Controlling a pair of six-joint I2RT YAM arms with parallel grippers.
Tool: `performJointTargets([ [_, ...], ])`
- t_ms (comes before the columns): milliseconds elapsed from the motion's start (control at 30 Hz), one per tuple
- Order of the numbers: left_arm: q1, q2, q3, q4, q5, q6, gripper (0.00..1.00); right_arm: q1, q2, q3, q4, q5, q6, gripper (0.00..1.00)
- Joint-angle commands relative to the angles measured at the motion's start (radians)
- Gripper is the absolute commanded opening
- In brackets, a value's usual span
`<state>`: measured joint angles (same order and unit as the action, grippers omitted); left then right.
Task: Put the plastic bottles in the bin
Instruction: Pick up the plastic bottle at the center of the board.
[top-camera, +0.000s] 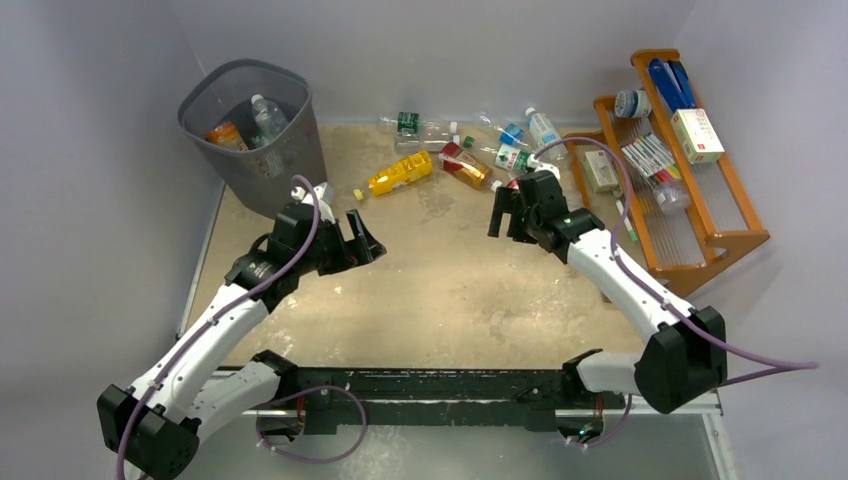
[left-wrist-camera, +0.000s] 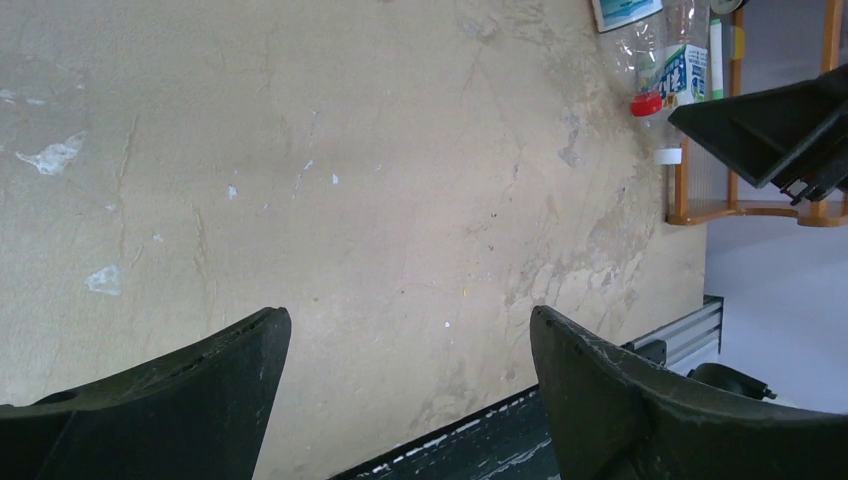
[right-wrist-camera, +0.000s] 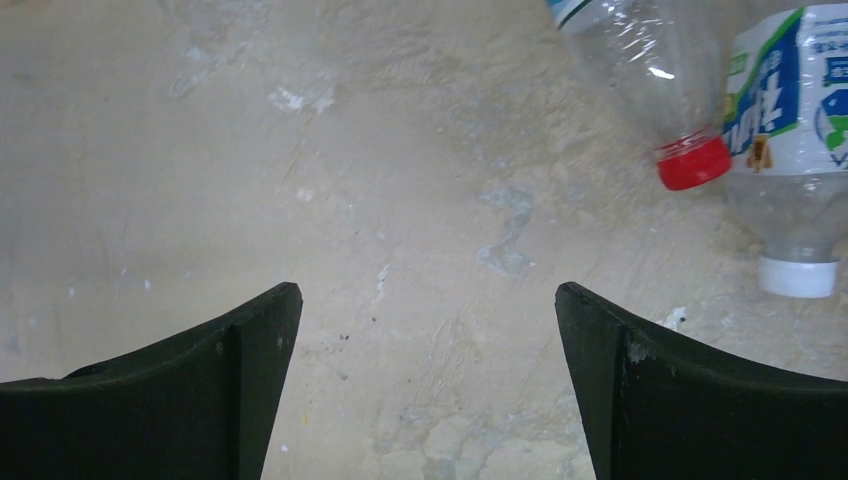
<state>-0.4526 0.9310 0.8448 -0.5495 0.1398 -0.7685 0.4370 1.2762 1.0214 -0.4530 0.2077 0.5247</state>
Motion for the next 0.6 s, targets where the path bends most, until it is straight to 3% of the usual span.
performJointTargets([
  [0, -0.034, -0.023, -0.019, 0.124, -0.032, -0.026, 0.89, -0.068, 0.006, 0.052, 0.02, 0.072, 0.02, 0.99],
  [300, -0.057, 0.009, -0.042, 0.189, -0.005, -0.025, 0.89, -0.272, 0.168, 0.145, 0.095, 0.023, -0.111, 0.91],
  [567, -0.069, 0.05, -0.024, 0.214, 0.002, -0.017, 0.89, -0.347, 0.336, 0.239, 0.173, -0.057, -0.189, 0.87],
])
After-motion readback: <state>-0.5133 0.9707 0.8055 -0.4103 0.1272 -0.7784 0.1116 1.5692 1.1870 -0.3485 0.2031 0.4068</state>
